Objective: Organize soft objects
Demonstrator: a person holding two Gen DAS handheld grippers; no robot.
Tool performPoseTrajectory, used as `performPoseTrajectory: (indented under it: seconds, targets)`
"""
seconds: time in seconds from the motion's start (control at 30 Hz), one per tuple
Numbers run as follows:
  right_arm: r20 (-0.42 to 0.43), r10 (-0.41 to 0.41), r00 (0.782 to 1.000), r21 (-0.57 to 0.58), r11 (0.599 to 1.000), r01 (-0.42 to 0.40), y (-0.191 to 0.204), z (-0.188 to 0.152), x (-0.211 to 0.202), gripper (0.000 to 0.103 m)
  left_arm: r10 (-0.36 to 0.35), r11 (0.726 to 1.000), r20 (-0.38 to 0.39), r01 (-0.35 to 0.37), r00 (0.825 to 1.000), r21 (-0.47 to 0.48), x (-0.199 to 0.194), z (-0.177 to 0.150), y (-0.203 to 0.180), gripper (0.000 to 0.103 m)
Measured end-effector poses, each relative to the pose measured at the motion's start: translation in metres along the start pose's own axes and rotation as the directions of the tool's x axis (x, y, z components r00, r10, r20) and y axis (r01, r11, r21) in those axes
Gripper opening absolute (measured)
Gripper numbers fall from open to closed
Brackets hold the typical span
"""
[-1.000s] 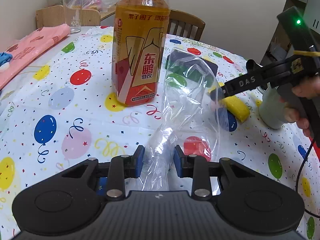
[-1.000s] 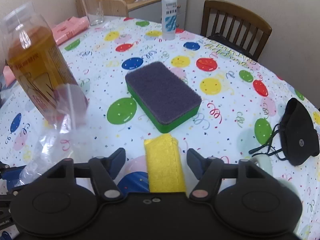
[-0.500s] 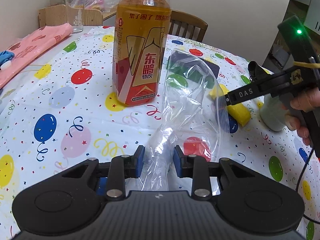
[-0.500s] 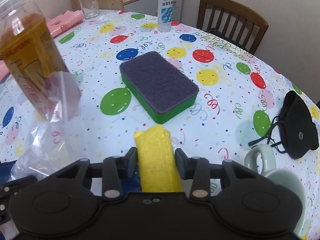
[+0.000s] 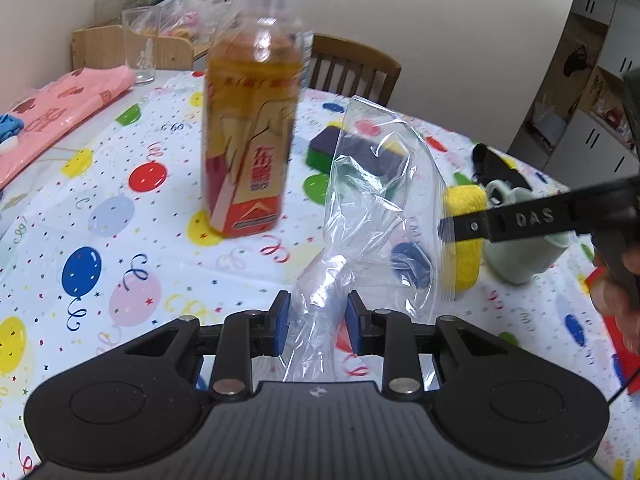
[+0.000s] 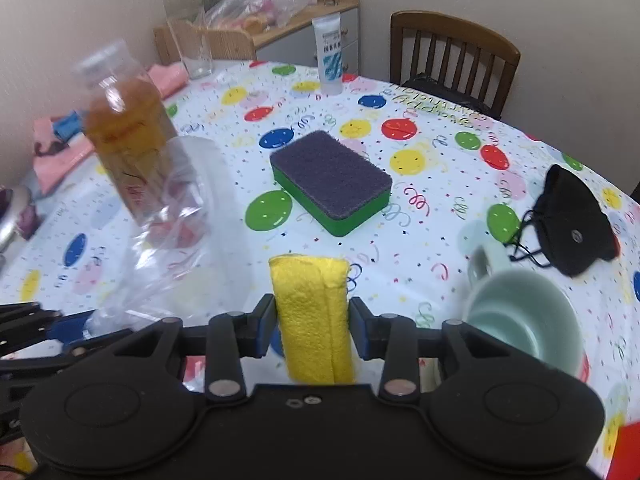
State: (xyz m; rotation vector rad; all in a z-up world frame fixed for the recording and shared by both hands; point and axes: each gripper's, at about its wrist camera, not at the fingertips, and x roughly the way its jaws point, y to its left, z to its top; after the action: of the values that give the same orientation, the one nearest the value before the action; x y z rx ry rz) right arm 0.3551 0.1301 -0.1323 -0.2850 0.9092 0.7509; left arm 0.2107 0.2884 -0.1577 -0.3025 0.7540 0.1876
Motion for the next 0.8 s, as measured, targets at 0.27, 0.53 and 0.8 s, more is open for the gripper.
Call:
performPoseTrajectory:
  seconds: [0.27,0.53,0.8]
  targets:
    - [0.084,0.018,0.996,0.054,0.998,-0.023,-0.013,-0.018,-0.058,0.037,-0.040,0.999,0.035,0.040,0.999,0.010,-0.025,0.007,-0.028,0.028]
    - [0.151,0.025,0.988,0.129,0.991,-0.045,-0.044,-0.039,-0.116,0.037,-0.062,0.997,0.061,0.060,0.996,0.042,-0.051,0.008,-0.064,0.028]
    - [0.163,0.019,0.986,0.202,0.978,-0.053,-0.090,-0.068,-0.167,0.037,-0.093,0.993,0.079,0.087,0.993,0.074,-0.071,0.009,-0.117,0.028]
